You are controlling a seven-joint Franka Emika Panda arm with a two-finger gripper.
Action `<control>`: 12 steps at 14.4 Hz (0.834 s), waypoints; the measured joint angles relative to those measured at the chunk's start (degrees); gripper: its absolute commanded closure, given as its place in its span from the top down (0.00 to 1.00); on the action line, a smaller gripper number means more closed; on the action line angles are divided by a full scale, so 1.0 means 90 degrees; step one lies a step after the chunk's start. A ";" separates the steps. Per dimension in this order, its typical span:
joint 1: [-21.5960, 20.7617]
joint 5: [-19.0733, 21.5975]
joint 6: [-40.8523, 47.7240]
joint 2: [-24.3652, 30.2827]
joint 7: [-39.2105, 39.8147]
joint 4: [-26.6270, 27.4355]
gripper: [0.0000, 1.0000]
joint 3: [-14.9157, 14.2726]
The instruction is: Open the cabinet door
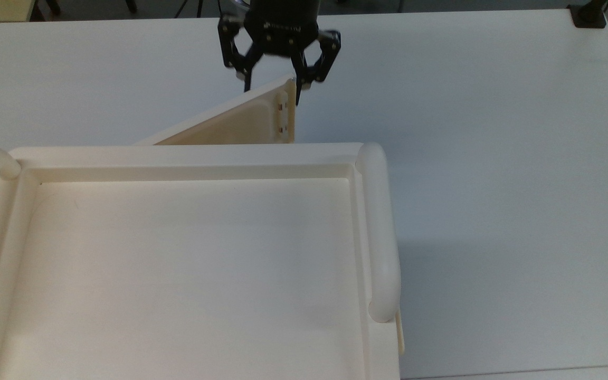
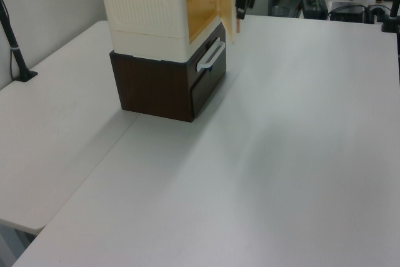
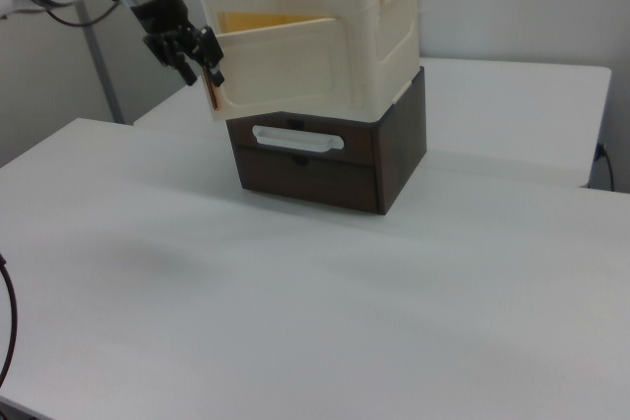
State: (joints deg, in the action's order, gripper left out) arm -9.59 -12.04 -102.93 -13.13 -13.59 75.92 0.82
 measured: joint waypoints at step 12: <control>0.0075 0.0732 -0.0095 0.0849 0.0748 -0.0042 1.00 -0.0074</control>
State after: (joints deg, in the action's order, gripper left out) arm -8.92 -5.45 -103.78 -5.49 -6.86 75.54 0.15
